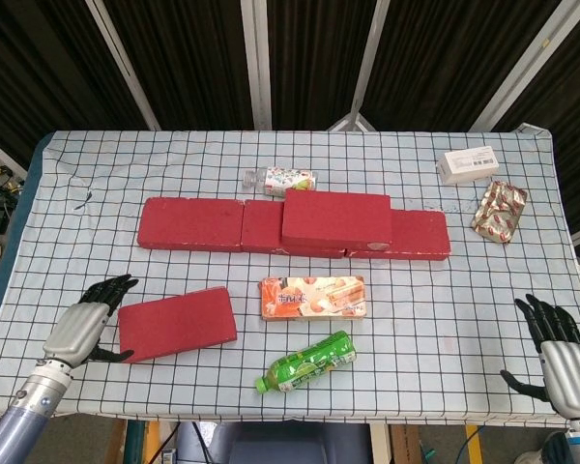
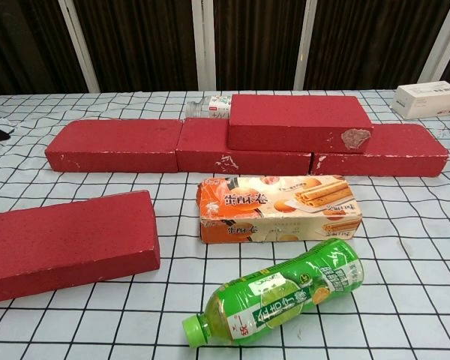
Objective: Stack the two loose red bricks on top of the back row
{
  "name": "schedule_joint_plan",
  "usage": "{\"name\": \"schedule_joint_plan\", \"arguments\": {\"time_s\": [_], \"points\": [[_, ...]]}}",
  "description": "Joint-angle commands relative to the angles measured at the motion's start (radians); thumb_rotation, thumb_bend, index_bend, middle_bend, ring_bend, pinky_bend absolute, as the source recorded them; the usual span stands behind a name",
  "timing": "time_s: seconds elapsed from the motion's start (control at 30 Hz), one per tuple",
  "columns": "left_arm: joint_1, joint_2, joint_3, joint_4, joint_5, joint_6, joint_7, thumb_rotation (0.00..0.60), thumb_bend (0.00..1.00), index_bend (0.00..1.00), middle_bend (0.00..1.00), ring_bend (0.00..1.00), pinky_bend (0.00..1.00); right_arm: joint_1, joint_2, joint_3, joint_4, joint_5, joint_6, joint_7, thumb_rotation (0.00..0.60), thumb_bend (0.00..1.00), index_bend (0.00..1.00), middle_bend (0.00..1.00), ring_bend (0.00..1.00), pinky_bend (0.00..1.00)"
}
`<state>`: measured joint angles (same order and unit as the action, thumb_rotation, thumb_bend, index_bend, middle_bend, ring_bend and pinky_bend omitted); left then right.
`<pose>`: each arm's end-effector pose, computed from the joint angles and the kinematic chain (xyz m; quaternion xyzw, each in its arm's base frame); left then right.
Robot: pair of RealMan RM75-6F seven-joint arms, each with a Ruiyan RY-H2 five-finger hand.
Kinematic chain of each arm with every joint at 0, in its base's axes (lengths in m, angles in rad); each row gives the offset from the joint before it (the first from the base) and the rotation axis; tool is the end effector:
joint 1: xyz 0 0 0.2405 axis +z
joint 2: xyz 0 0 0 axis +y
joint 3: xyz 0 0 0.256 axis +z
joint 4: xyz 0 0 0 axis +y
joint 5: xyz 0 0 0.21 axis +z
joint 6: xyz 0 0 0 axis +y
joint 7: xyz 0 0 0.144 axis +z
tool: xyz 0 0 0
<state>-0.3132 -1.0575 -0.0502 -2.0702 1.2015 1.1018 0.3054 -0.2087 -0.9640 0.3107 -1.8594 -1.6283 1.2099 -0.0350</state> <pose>-0.2160 0.2096 0.0973 -0.6689 -0.5078 -0.3149 0.4423 -0.2910 -0.1467 0.1798 0.5951 -0.4453 0.3478 0.5715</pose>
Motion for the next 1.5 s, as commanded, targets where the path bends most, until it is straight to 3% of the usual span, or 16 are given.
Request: {"name": "schedule_joint_plan", "arguments": {"time_s": [0.03,0.23,0.57,0.8,1.03,1.5], "points": [[-0.048,0.009,0.007,-0.093,-0.066,0.0,0.158,0.6,0.0,0.0,0.0,0.0,0.02,0.016,-0.001,-0.016,0.009,0.015,0.013,0.001,0.6,0.22,0.0,0.0,0.0,0.0],[-0.07,-0.011,0.015,-0.136,-0.155,0.018,0.237,0.6,0.0,0.0,0.0,0.0,0.0,0.04,0.006,-0.042,0.018,0.028,0.023,0.021,0.6,0.22,0.0,0.0,0.0,0.0],[-0.109,-0.163,0.005,-0.06,-0.272,0.086,0.343,0.6,0.0,0.0,0.0,0.0,0.0,0.073,0.015,-0.076,0.041,0.038,0.052,0.069,0.6,0.22,0.0,0.0,0.0,0.0],[-0.118,-0.26,0.014,0.0,-0.302,0.144,0.385,0.6,0.0,0.0,0.0,0.0,0.0,0.111,-0.01,-0.108,0.118,-0.02,0.121,0.14,0.6,0.22,0.0,0.0,0.0,0.0],[-0.122,-0.286,0.022,0.025,-0.32,0.155,0.38,0.6,0.0,0.0,0.0,0.0,0.0,0.143,-0.035,-0.143,0.175,-0.058,0.167,0.166,0.6,0.22,0.0,0.0,0.0,0.0],[-0.157,-0.328,0.022,0.069,-0.368,0.118,0.359,0.6,0.0,0.0,0.0,0.0,0.0,0.177,-0.022,-0.194,0.162,-0.023,0.185,0.144,0.6,0.22,0.0,0.0,0.0,0.0]]}}
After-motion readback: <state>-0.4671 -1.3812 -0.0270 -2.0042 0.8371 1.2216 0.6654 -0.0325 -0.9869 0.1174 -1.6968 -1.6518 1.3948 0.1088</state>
